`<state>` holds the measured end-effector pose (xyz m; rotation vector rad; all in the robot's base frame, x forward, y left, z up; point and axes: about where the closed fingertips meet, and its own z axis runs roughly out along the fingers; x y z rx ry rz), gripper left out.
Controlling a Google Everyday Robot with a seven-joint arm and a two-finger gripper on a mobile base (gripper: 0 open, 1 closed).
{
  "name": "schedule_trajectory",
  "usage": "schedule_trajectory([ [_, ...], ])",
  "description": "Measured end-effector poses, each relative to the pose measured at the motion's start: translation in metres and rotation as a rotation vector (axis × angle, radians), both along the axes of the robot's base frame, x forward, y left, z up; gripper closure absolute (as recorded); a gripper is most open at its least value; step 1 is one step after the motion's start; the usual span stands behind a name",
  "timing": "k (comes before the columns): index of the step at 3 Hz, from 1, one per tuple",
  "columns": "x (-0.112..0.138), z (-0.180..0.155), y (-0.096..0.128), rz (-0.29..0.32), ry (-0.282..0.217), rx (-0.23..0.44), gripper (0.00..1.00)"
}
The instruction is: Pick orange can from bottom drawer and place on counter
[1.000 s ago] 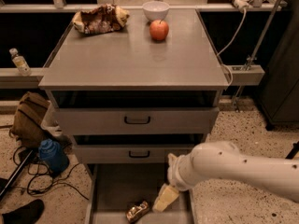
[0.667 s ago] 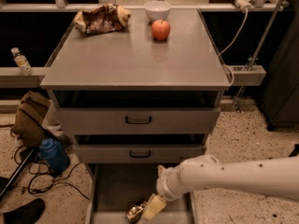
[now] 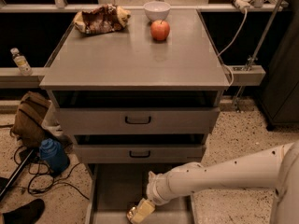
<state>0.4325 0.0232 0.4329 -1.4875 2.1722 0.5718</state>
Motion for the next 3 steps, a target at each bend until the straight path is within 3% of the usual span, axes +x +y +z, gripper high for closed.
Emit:
schedule_trajectory([
  [1,-0.001,-0.025,0.015,0.0,0.026,0.047,0.0],
  [3,-0.001,-0.117,0.079,0.014,0.123,0.194,0.0],
])
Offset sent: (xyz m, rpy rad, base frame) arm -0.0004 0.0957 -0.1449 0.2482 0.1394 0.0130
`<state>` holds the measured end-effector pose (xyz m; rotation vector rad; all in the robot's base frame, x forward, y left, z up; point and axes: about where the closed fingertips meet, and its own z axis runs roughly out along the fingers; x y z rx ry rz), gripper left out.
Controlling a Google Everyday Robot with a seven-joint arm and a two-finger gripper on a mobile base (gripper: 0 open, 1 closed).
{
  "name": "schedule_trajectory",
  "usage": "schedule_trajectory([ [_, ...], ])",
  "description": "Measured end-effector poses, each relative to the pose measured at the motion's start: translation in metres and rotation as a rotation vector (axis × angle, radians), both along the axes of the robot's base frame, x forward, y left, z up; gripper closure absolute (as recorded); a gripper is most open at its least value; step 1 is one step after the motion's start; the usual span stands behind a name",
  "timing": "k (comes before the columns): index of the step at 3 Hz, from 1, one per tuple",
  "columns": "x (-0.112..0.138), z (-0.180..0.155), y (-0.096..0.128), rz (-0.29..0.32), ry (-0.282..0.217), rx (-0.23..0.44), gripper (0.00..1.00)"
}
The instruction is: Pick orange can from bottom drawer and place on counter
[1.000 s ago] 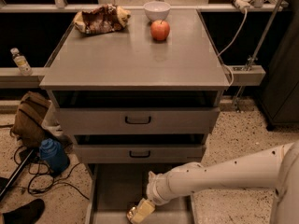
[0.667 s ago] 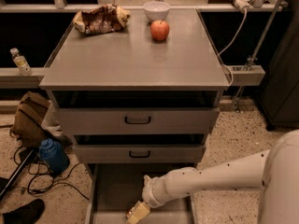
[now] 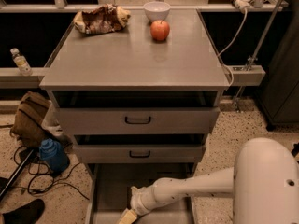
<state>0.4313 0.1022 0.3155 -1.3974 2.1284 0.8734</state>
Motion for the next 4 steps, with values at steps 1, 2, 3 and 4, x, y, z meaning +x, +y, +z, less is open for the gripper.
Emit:
schedule_trajectory([
  [1,-0.006,-0.014,0.004,-0.007,0.027,0.011,0.0],
  [2,-0.009,-0.025,0.007,-0.008,0.023,0.009,0.0],
  [3,-0.005,-0.055,0.01,0.011,0.0,-0.048,0.0],
  [4,0.004,-0.08,-0.001,0.014,-0.033,-0.16,0.0],
])
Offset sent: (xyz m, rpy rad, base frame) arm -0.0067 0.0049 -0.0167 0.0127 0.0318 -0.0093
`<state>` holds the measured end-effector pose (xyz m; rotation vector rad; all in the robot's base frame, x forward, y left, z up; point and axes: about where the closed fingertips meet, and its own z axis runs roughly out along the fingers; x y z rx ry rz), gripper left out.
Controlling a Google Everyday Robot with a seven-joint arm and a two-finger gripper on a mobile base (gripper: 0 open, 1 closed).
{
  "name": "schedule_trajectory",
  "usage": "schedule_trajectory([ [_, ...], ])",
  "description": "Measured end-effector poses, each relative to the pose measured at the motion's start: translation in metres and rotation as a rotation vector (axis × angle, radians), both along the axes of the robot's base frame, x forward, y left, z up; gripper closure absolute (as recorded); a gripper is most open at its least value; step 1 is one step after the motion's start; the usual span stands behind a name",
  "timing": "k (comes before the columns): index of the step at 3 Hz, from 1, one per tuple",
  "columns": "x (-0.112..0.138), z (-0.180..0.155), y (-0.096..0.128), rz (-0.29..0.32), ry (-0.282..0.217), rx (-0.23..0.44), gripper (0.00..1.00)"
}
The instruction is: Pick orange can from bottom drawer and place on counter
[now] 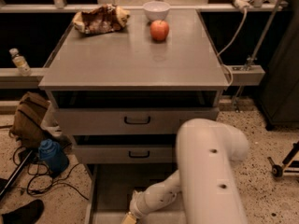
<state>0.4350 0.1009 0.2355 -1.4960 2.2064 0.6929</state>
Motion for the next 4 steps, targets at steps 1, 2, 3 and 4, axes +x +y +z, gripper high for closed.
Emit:
schedule_trajectory([
  [1,0.017,-0.013,-0.009,0.011,-0.077,-0.068,0.0],
  [2,0.018,-0.032,-0.001,0.035,-0.101,-0.05,0.0],
  [3,0.01,-0.05,0.013,0.053,-0.107,0.058,0.0],
  [4,0.008,-0.054,0.002,0.032,-0.128,0.13,0.0],
])
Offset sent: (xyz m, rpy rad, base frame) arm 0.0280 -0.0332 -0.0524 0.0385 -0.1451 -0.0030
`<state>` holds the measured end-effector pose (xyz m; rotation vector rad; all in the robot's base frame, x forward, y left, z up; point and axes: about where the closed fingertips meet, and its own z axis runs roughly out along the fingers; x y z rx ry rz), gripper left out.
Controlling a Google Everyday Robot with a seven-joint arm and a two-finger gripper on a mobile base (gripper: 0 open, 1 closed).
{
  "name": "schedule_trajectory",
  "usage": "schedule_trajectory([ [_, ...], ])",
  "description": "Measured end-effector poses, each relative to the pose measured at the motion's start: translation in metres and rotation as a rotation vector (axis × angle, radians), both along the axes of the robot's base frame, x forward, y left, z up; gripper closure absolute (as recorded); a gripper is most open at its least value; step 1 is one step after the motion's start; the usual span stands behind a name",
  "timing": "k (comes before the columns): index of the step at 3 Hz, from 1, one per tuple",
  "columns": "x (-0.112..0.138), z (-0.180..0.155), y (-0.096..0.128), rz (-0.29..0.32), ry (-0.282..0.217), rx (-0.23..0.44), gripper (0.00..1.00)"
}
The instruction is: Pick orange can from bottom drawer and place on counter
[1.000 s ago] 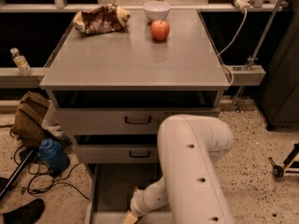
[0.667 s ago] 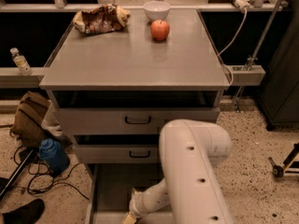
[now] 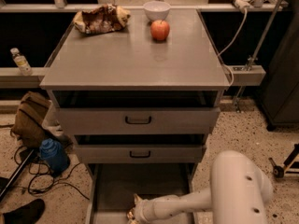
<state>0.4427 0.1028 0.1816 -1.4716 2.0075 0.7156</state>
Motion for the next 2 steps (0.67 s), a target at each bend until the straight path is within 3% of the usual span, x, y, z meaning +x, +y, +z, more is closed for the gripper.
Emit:
schedule_trajectory([
  [1,0.0046,0.0134,-0.0304,-0.048,-0.015,0.004,0.0],
  [2,0.0046,0.0132,-0.0297,-0.051,-0.015,0.013,0.0],
])
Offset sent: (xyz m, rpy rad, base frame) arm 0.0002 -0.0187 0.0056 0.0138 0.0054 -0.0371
